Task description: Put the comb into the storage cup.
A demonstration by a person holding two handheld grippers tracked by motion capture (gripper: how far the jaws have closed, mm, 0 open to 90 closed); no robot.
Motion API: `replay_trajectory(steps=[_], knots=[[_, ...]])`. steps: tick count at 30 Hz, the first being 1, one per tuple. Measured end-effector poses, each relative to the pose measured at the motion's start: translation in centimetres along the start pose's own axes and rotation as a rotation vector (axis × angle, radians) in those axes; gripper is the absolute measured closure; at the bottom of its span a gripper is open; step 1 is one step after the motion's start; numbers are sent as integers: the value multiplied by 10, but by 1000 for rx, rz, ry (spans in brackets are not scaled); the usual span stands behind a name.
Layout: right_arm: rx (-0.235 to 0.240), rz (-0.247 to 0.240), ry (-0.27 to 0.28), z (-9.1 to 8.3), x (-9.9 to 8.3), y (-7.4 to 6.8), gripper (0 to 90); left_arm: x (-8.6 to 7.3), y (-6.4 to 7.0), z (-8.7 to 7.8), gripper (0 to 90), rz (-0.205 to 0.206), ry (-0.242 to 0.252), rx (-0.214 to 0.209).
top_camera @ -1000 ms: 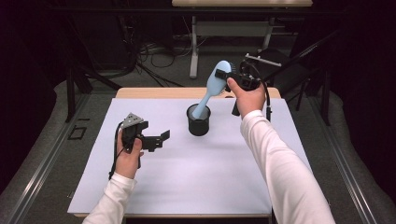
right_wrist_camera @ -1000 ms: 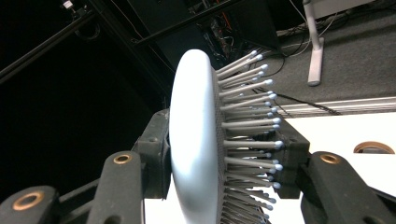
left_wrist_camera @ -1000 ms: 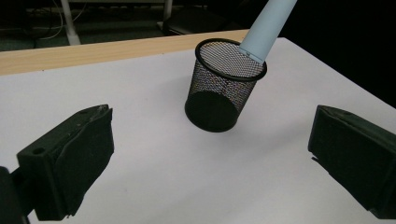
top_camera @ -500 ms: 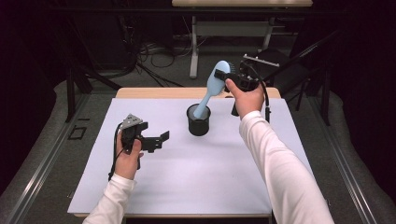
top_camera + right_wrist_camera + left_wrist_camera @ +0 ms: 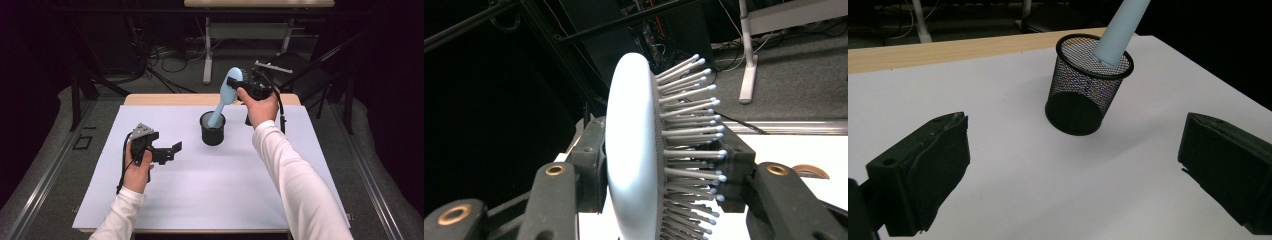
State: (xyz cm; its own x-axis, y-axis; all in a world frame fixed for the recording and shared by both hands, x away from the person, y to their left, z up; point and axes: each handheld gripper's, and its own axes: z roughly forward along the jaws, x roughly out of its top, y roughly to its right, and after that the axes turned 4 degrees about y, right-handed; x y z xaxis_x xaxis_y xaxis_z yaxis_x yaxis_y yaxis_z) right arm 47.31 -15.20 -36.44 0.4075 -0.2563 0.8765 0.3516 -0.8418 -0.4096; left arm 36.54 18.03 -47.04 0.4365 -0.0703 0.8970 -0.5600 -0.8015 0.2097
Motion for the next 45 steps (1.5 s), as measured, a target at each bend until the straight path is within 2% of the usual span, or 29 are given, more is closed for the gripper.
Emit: replay_trajectory(steps=[18, 25, 36, 45], knots=[[-17, -38, -10, 15, -16, 3, 494, -1, -1, -1, 5, -5, 1, -1], [-23, -87, -16, 21, -22, -1, 494, -1, -1, -1, 5, -3, -2, -2], [-32, -100, -22, 28, -36, 3, 494, -1, -1, 0, 5, -7, -2, -5], [-36, -154, -32, 33, -43, -1, 494, -2, -2, 0, 5, -9, -5, -7]])
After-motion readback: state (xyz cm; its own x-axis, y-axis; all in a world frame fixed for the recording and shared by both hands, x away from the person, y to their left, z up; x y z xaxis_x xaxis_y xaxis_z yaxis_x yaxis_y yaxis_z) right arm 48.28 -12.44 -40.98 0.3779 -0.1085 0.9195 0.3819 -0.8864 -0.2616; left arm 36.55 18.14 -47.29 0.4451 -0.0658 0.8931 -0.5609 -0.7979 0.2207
